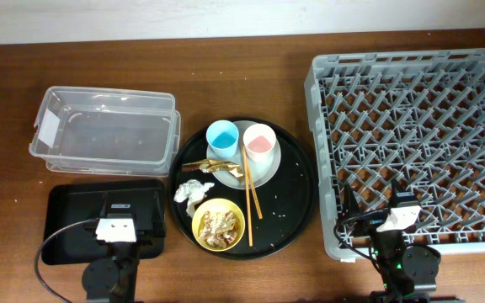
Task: Sort waste into correct bins and load items into the dishwasher rack
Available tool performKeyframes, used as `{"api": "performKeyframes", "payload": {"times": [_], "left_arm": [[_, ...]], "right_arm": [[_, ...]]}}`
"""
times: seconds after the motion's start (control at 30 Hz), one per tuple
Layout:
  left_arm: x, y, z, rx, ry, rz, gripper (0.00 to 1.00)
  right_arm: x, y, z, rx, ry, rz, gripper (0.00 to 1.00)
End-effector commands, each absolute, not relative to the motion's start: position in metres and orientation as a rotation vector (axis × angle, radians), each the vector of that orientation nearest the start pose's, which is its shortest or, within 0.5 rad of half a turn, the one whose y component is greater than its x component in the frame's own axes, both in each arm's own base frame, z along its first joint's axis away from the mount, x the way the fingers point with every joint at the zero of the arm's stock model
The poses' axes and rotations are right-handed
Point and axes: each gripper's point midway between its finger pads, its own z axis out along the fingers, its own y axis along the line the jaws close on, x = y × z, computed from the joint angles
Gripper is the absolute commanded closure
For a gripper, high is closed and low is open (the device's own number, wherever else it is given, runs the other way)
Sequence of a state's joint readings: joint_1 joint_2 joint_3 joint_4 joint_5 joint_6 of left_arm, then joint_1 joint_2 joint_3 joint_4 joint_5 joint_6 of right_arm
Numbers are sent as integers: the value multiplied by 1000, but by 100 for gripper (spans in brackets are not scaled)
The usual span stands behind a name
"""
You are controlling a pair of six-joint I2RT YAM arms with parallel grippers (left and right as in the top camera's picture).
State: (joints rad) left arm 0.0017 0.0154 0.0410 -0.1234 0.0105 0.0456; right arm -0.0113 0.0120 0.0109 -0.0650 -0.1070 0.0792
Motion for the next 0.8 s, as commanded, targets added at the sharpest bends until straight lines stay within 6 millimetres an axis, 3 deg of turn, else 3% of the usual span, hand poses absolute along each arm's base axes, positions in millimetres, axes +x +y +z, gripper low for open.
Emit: {"api": "performKeyframes", "payload": {"times": [0.0, 0.4, 0.47, 0.57, 0.77], "left_arm": [[244, -1, 155, 56, 1674, 43, 1], [244, -1, 155, 55, 1674, 44, 1], [245, -2, 164, 58, 1637, 38, 1], [243, -23, 183, 151, 1566, -55, 1], [224, -44, 228, 212, 1580, -198, 1]], "right_arm": [[245, 17, 157, -9, 1644, 147, 2], [245, 17, 157, -9, 1644, 147, 2], [245, 17, 157, -9, 1644, 147, 2], [245, 17, 157, -9, 1644, 147, 2], [245, 17, 157, -9, 1644, 147, 2]]}}
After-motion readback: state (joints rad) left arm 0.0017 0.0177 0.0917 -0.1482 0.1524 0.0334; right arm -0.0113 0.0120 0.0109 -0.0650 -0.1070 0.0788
